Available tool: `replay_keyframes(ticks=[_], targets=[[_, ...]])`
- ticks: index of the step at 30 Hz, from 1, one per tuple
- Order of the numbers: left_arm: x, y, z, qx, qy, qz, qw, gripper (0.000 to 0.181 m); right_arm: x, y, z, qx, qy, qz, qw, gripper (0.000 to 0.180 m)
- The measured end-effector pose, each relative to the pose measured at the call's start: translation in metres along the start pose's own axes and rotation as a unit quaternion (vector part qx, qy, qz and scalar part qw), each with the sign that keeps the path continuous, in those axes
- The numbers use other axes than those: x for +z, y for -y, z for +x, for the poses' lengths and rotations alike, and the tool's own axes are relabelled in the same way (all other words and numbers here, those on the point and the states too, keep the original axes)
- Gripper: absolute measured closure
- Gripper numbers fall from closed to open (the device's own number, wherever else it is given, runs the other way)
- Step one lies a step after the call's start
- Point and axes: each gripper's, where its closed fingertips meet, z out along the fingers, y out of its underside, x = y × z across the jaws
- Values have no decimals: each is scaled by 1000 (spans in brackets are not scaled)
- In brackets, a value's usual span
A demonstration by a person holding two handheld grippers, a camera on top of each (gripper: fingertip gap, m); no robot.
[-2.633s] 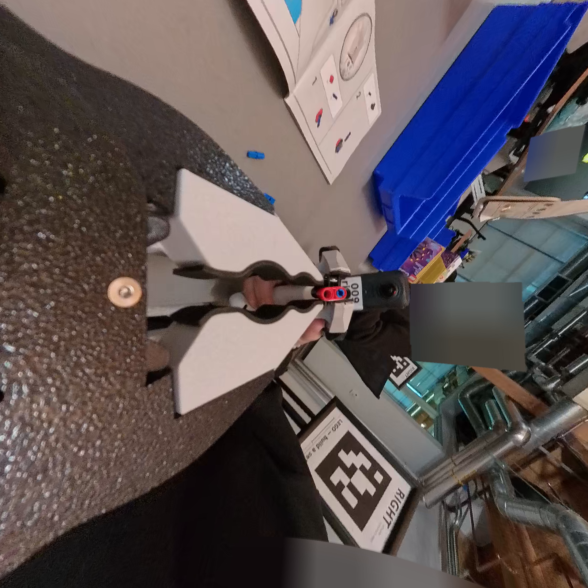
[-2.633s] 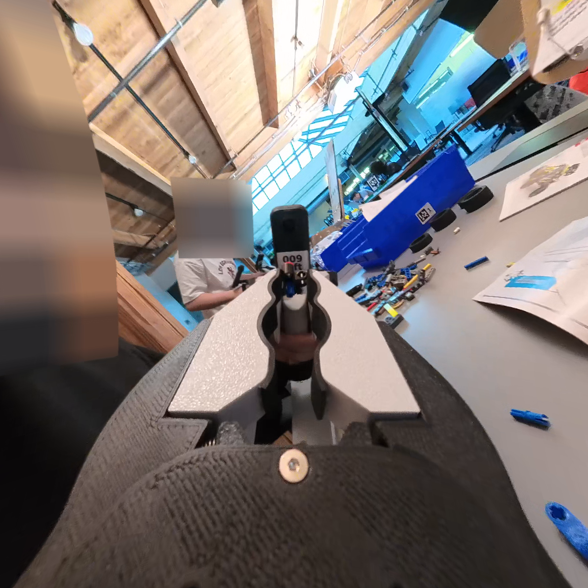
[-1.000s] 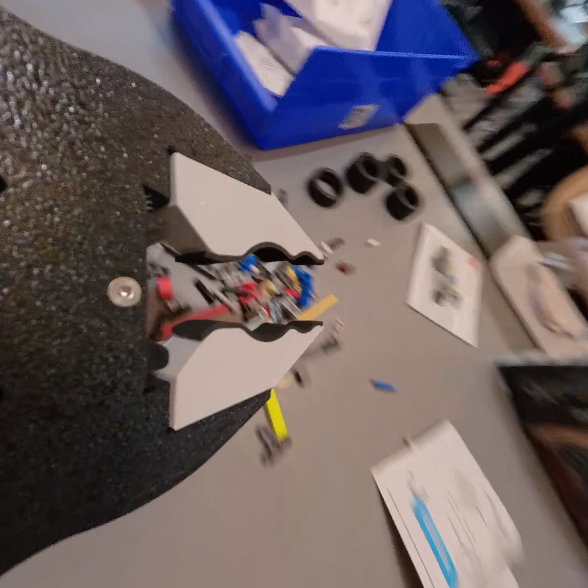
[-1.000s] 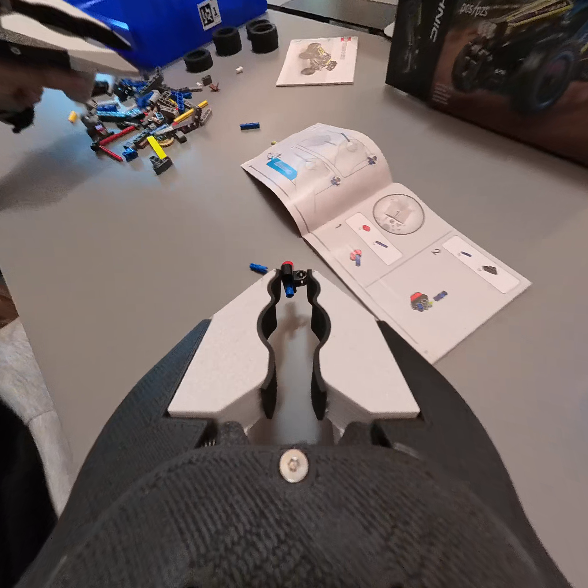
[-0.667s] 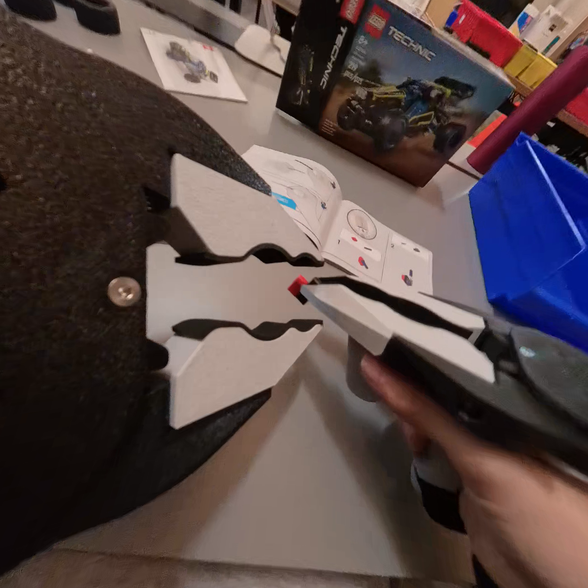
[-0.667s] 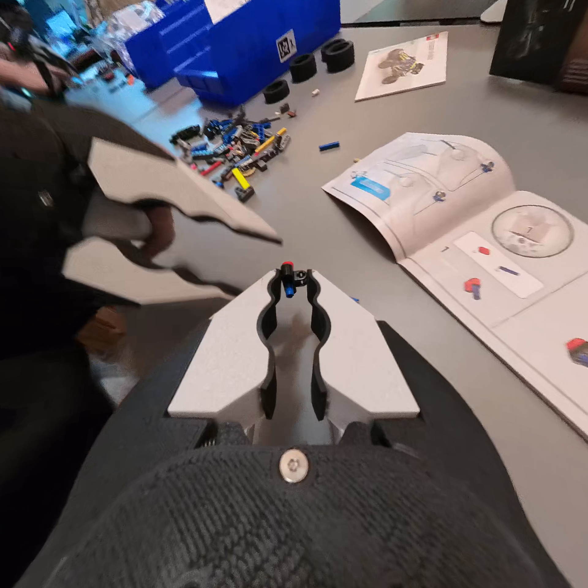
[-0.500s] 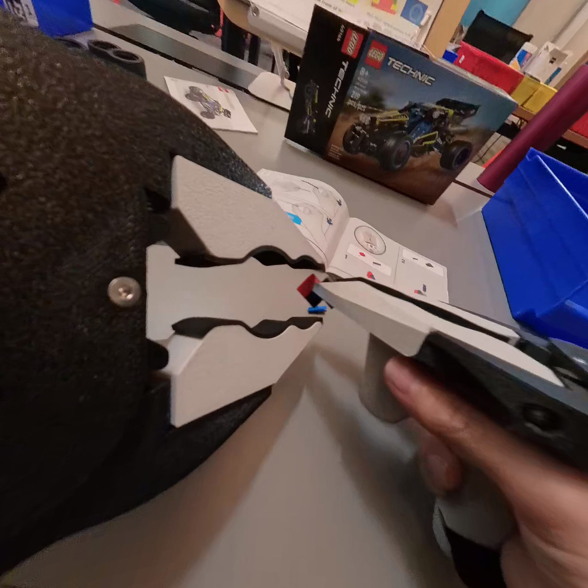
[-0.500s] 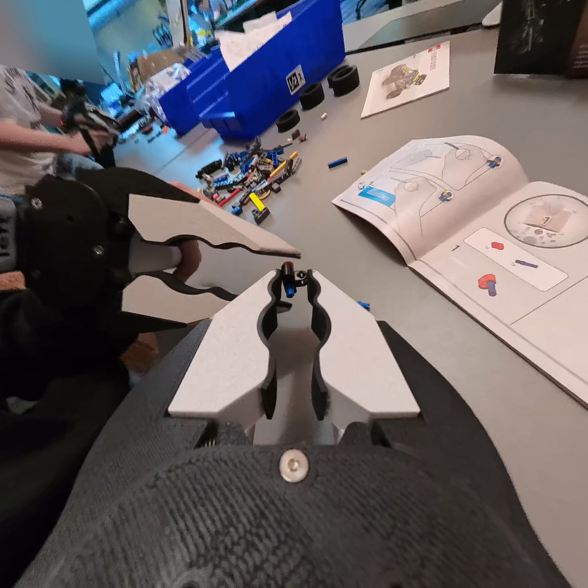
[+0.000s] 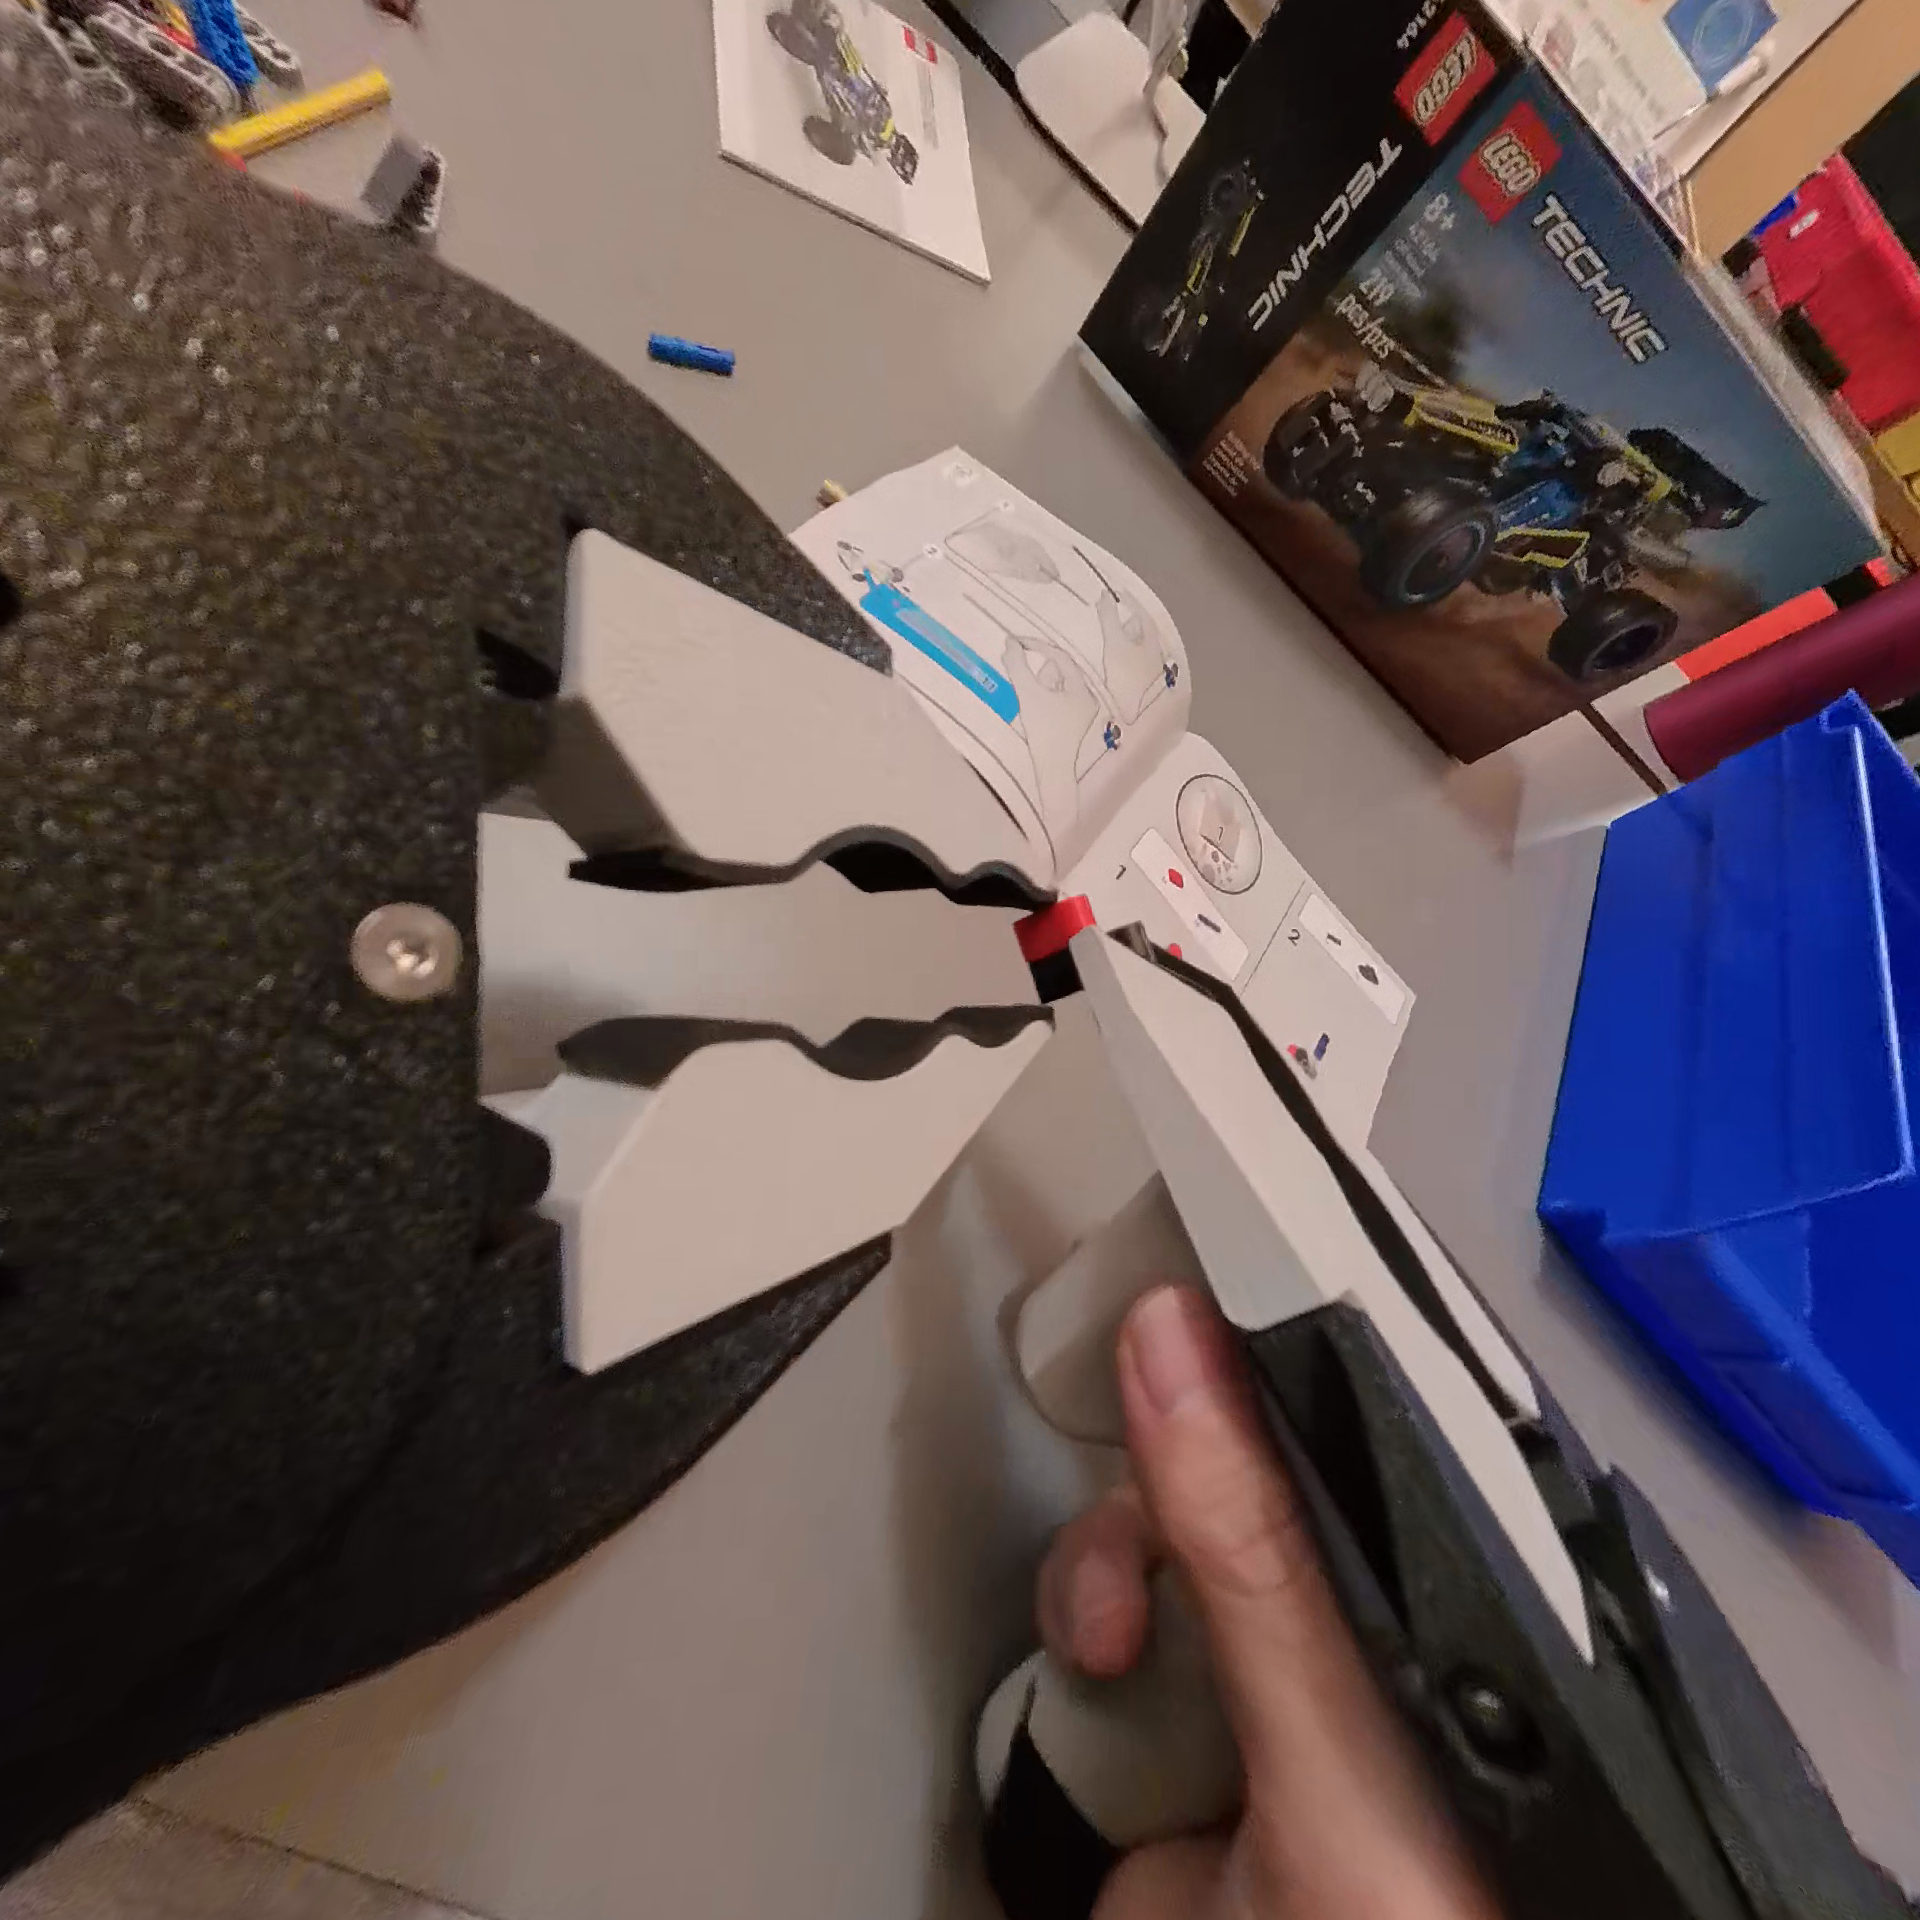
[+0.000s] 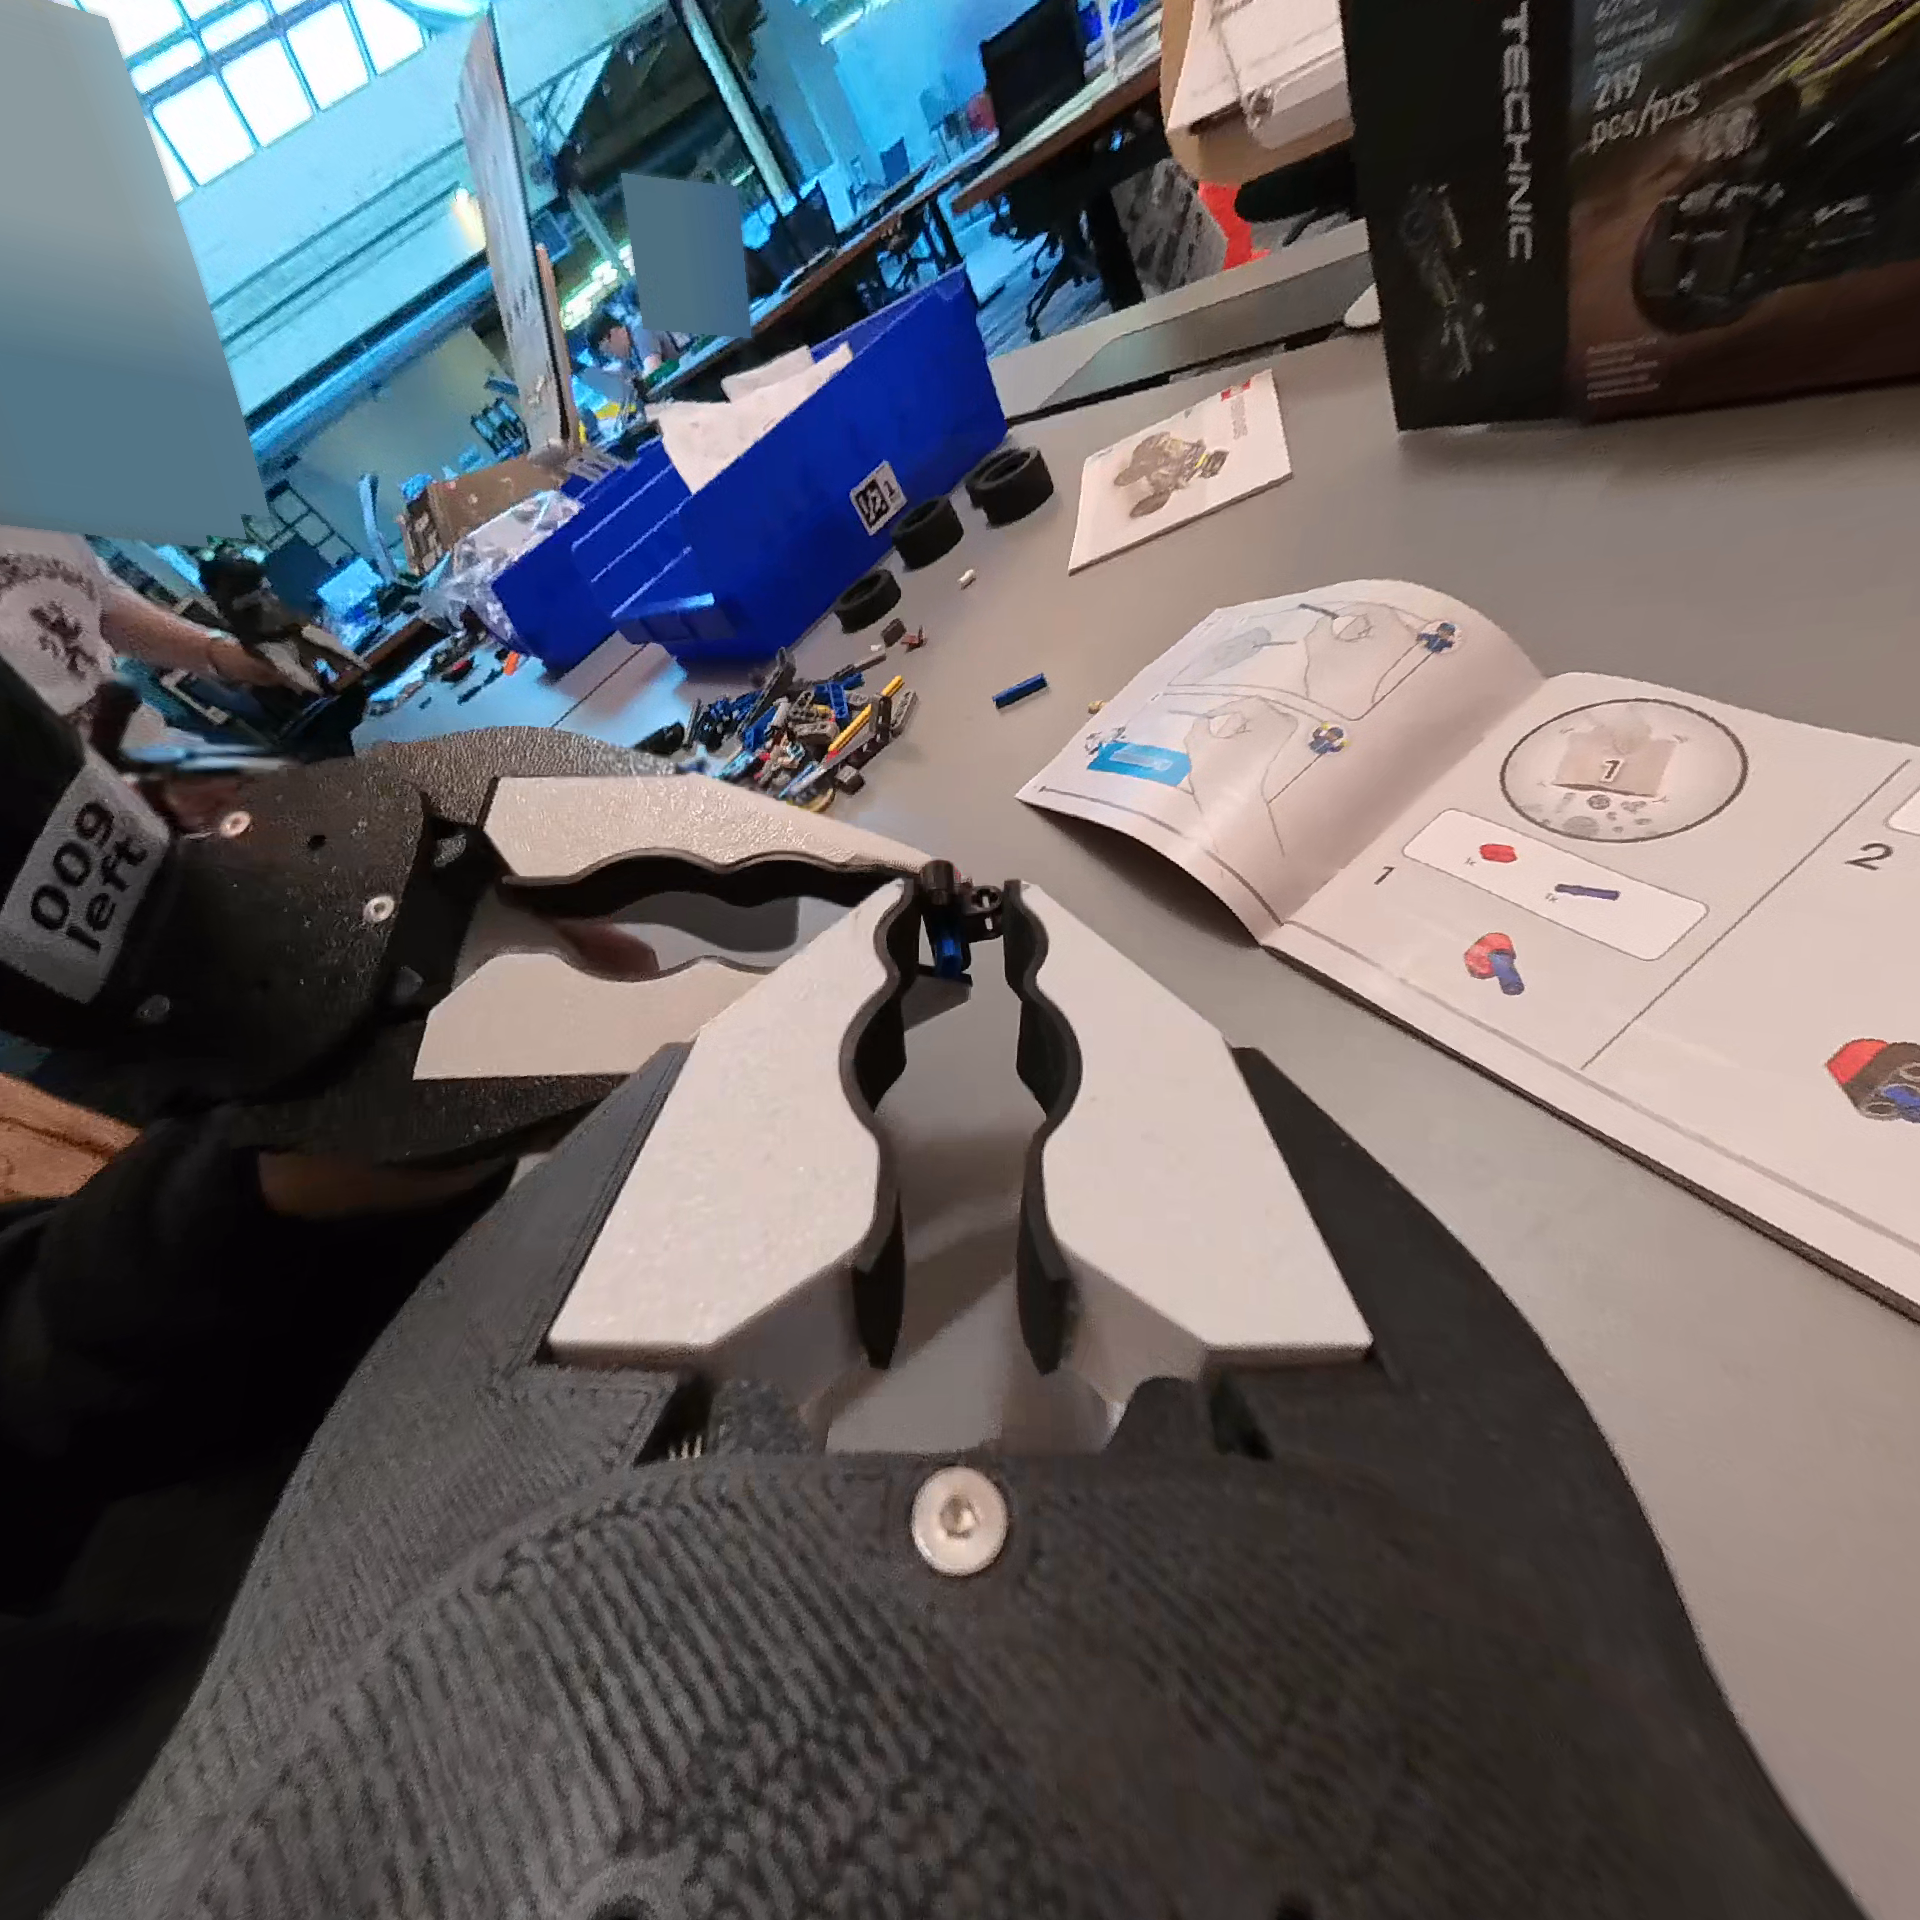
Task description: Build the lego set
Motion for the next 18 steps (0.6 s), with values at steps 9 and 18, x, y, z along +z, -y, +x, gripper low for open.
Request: replay_keyframes(ticks=[9, 18], targets=[[4, 0, -7, -92, -57, 41, 993, 167, -1, 1, -4, -36, 28, -9, 999, 160], [-8, -8, -15, -60, -234, 84, 967, 167, -24, -46, 41, -381, 72, -254, 886, 150]])
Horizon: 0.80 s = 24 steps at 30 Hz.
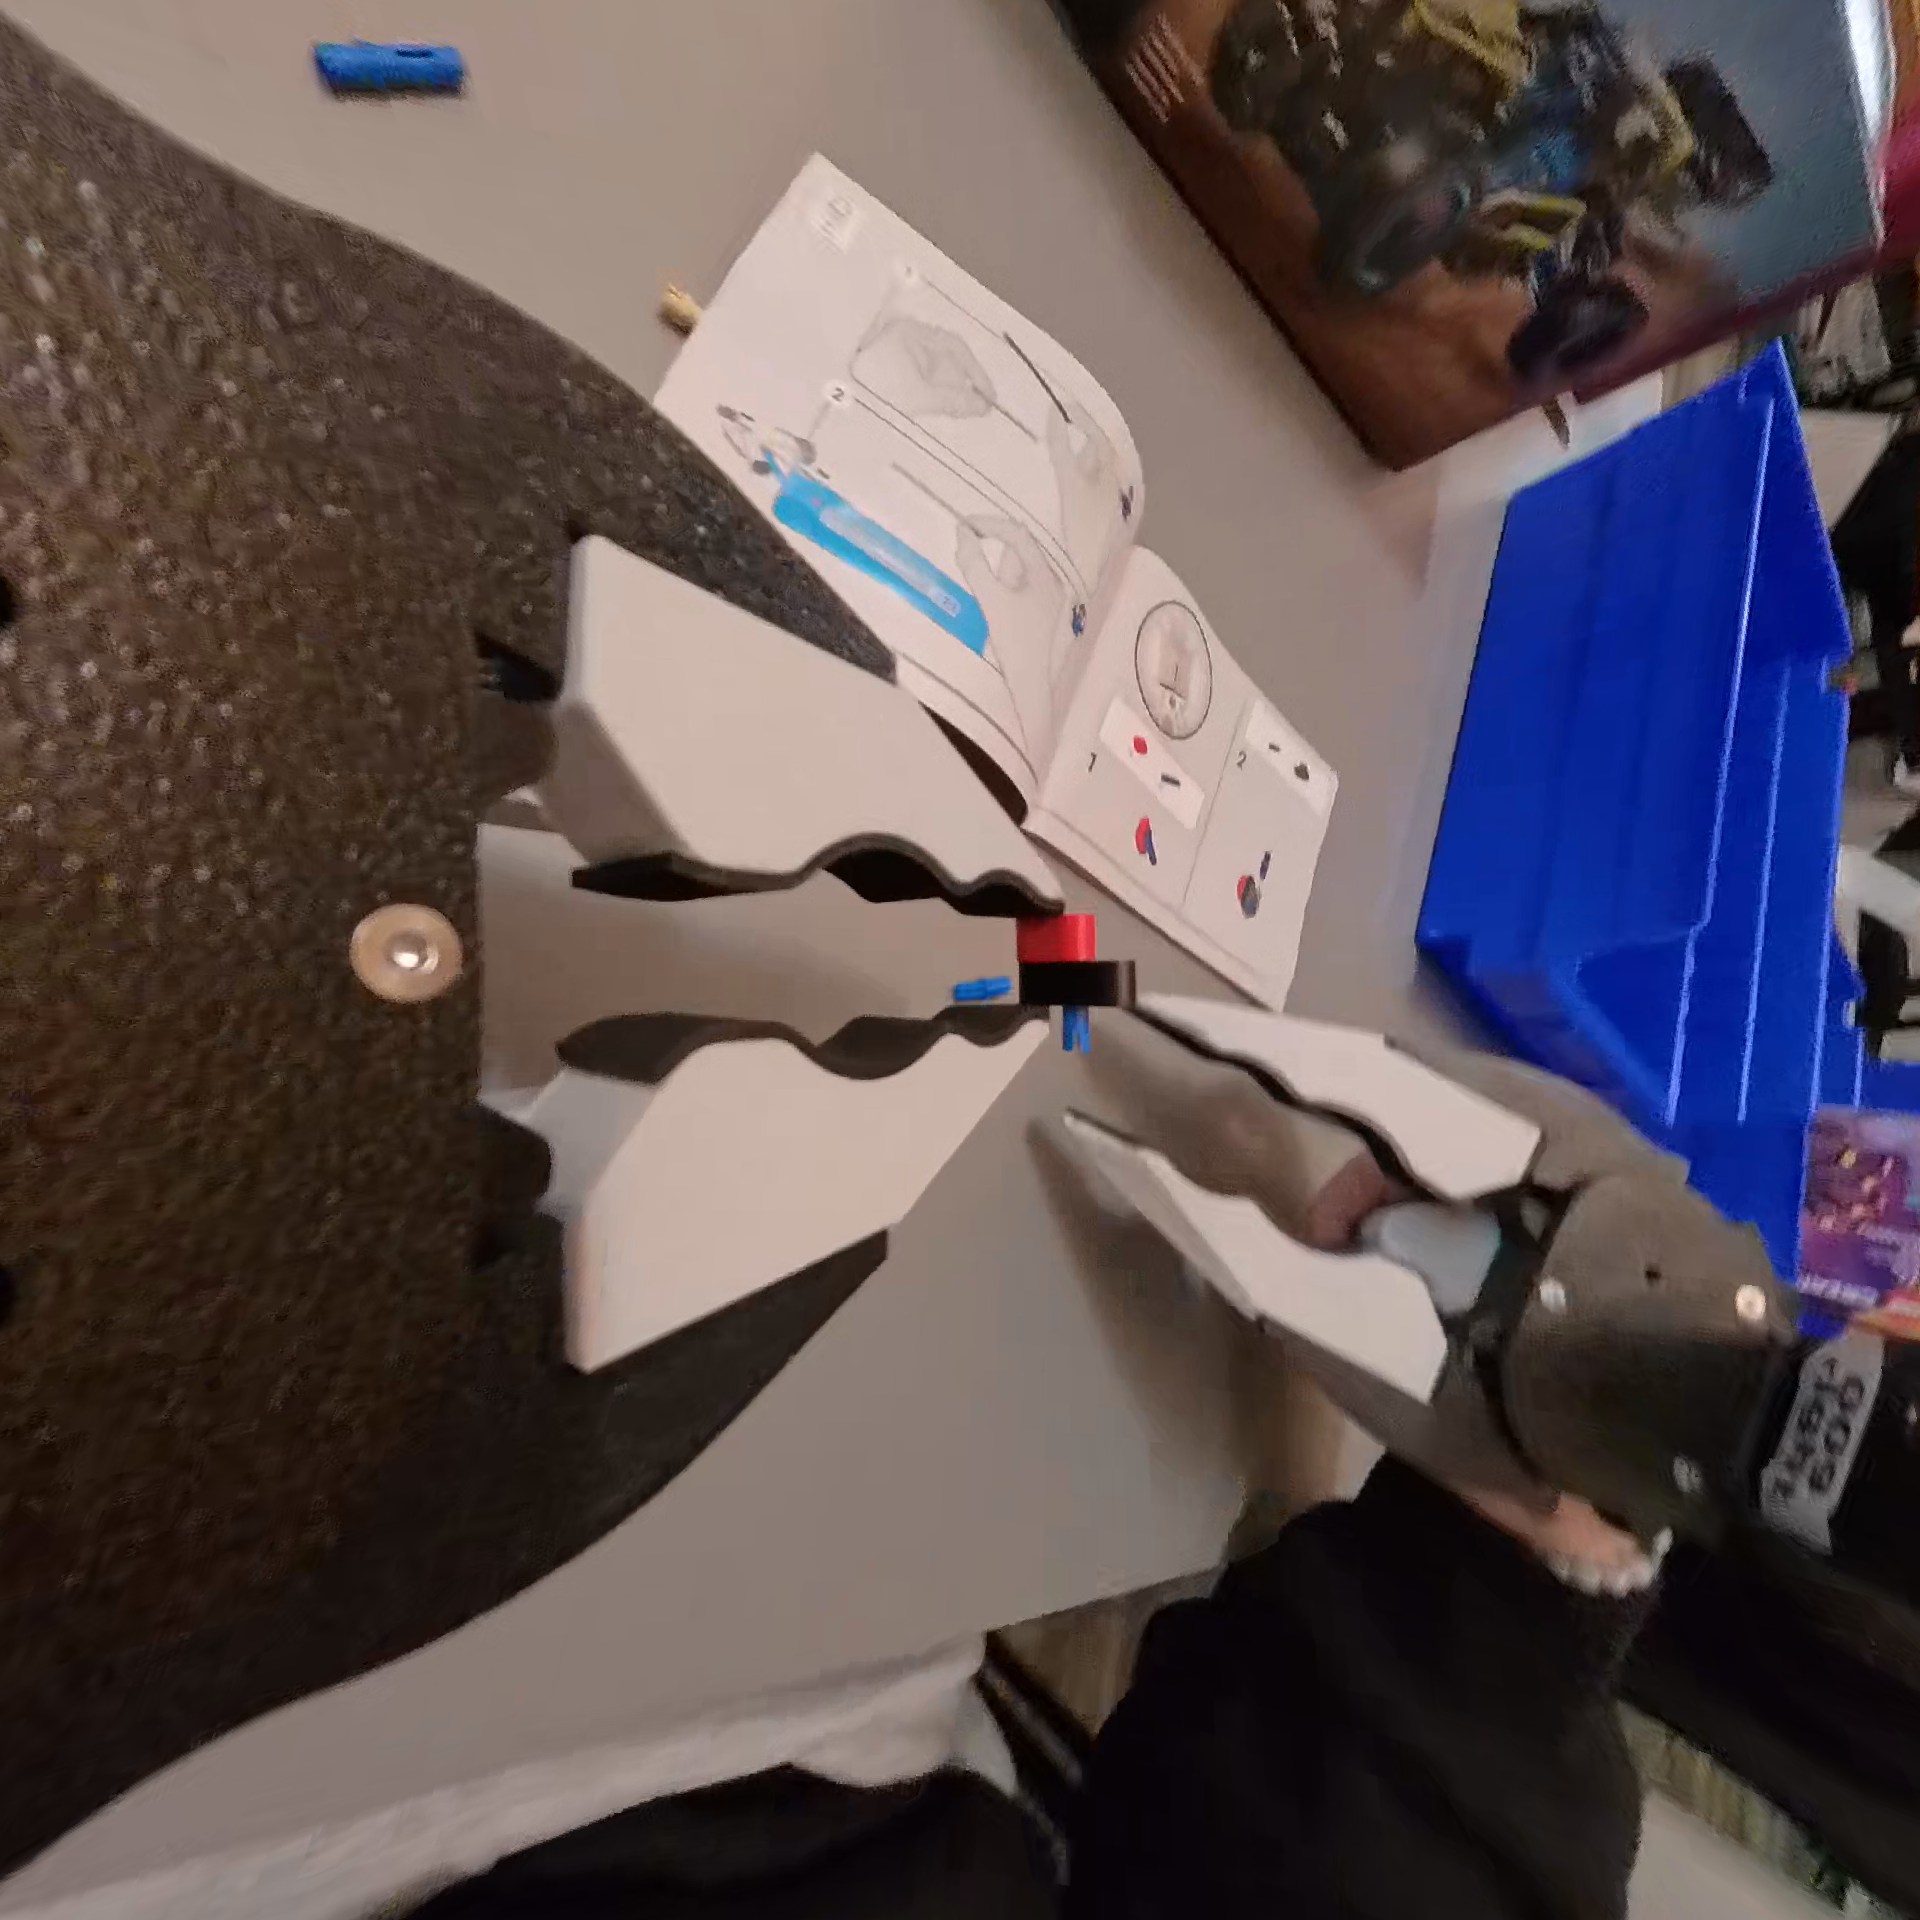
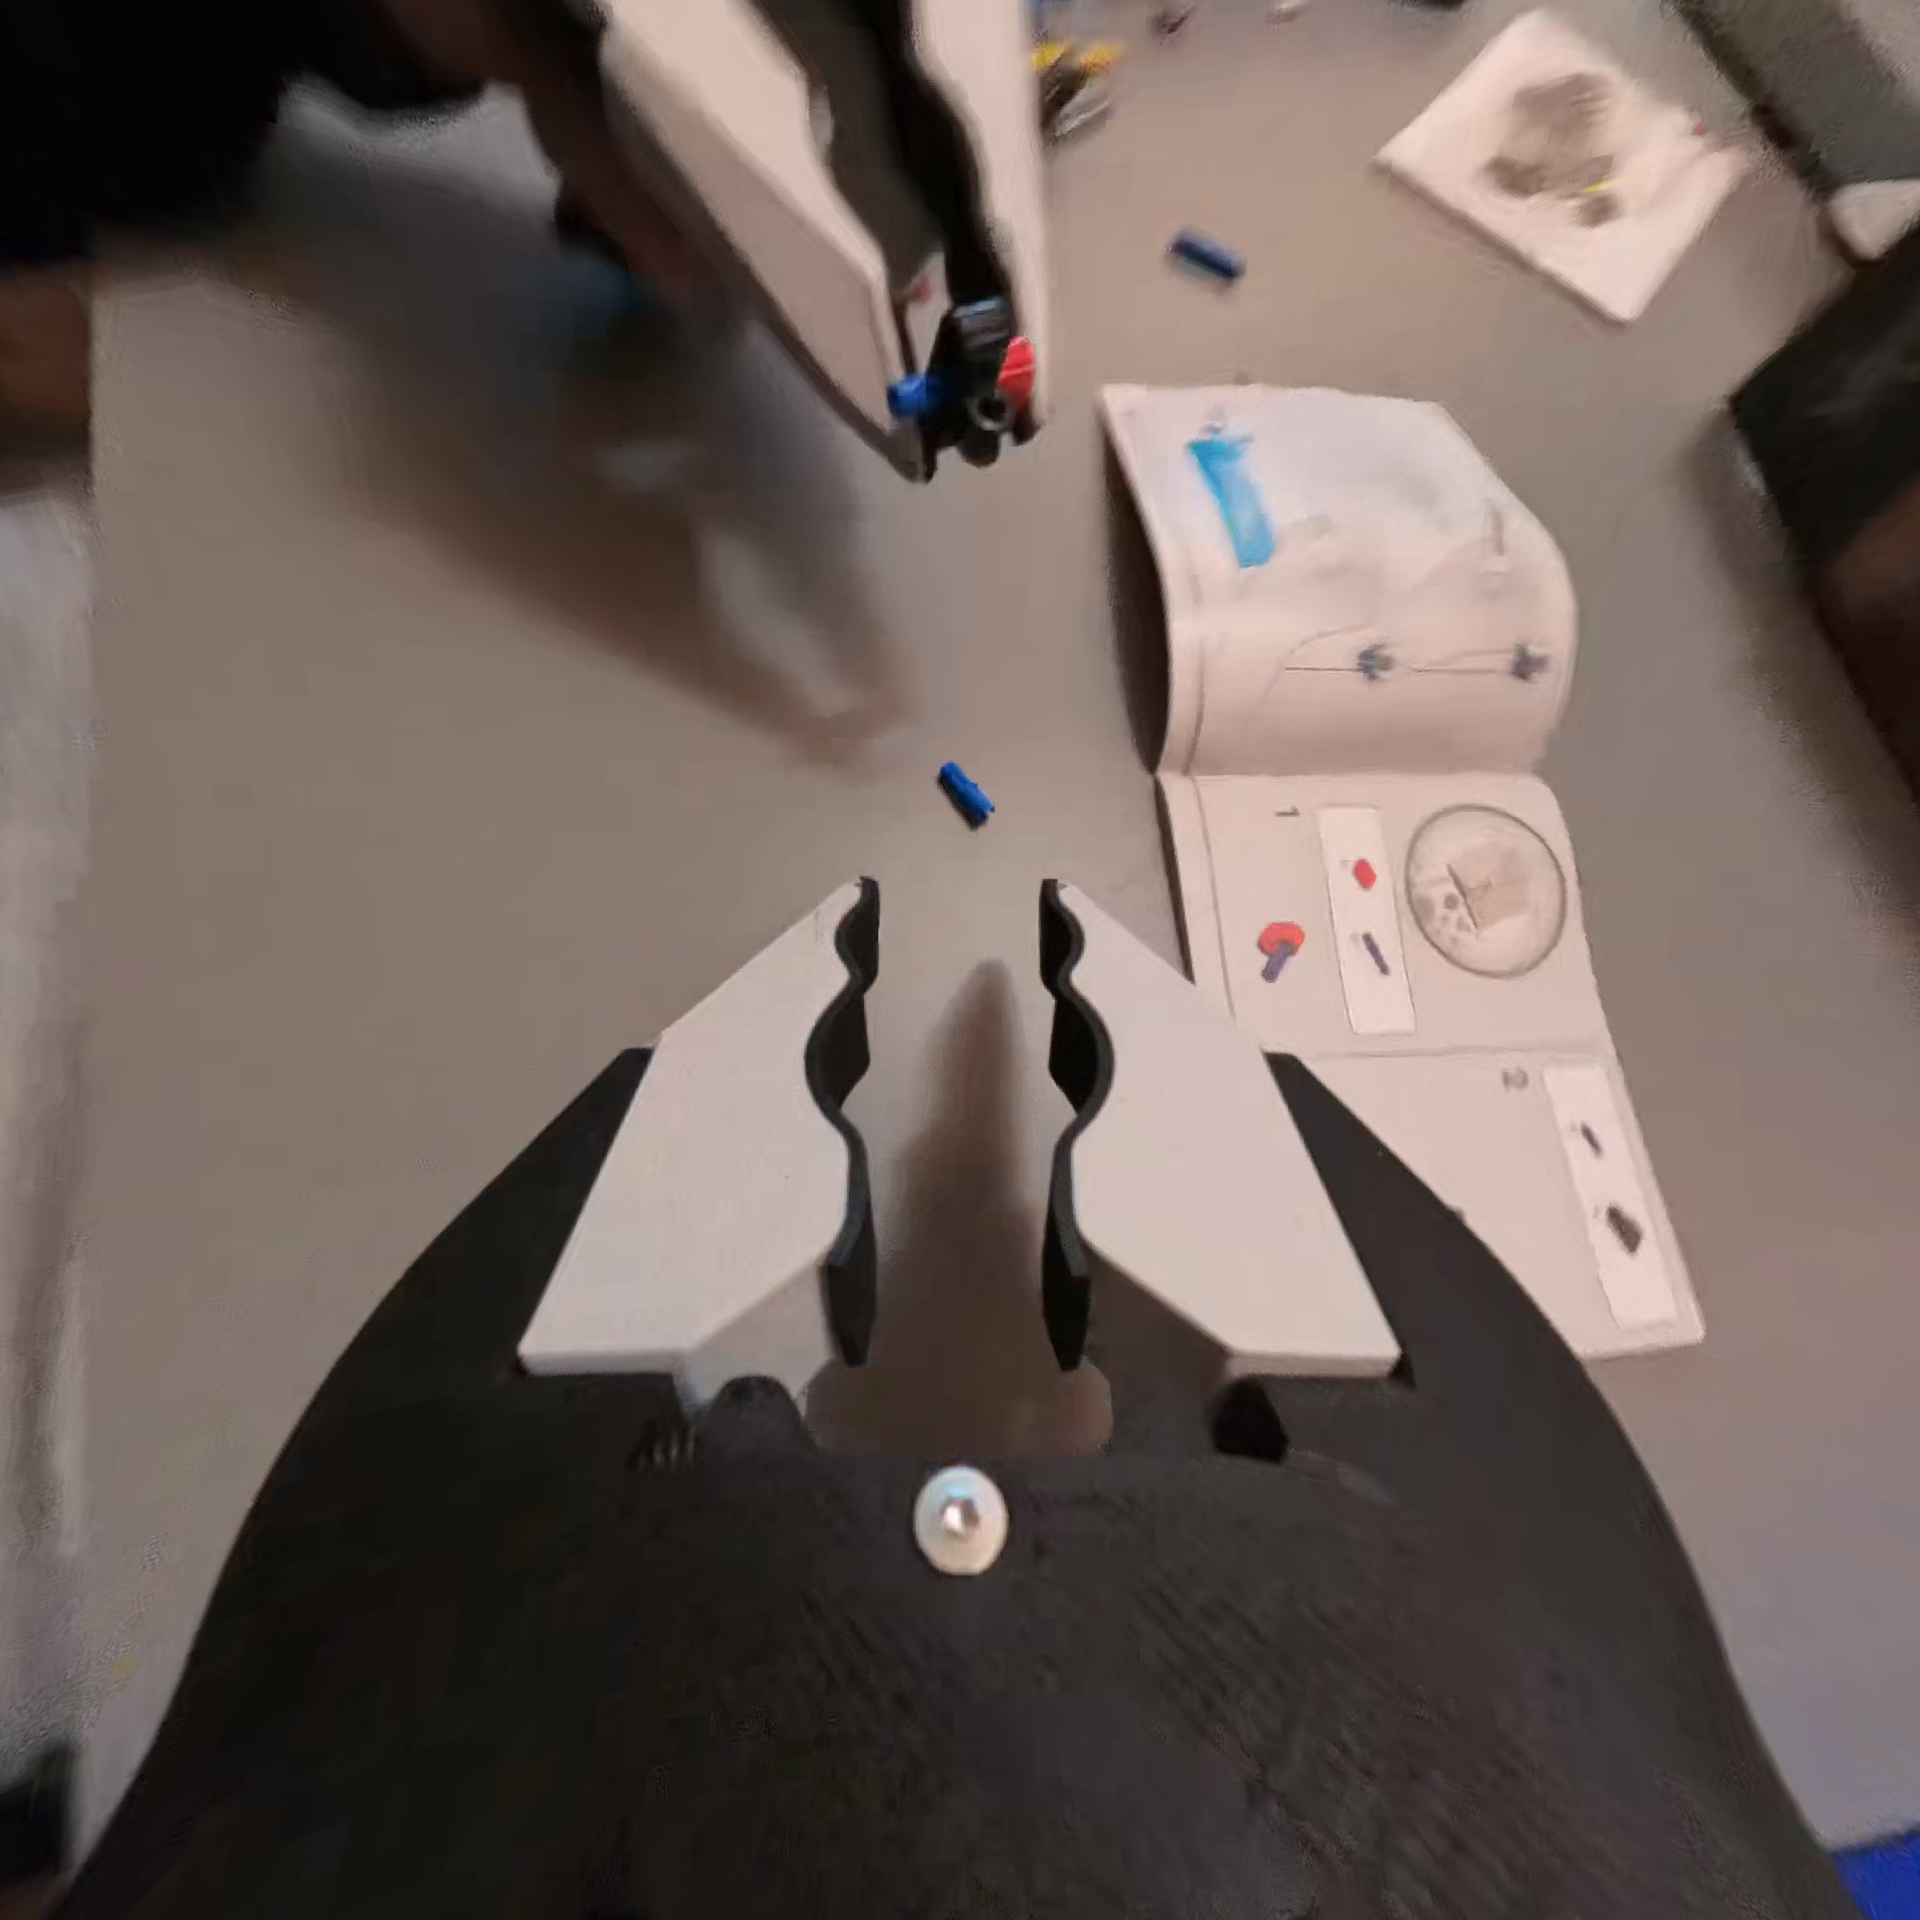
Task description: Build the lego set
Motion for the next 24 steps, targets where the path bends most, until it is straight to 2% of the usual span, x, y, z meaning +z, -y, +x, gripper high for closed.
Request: replay_keyframes(ticks=[3, 8, 18, 21, 24], targets=[[0, -6, 6, 16, -45, -14, 999, 166, 16, -3, 7, -29, 15, -17, 999, 157], [-6, -18, 10, 37, -62, -40, 997, 166, 29, -1, 3, -46, 72, -10, 996, 163], [-9, -29, 20, 23, -107, -70, 992, 166, 41, 7, 0, -26, 128, 0, 991, 175], [-12, -43, 23, -5, -117, -128, 985, 166, 41, 7, 0, -22, 124, -1, 992, 176], [-20, -64, 18, -17, -87, -237, 967, 166, 40, 7, -3, -19, 132, -1, 991, 176]])
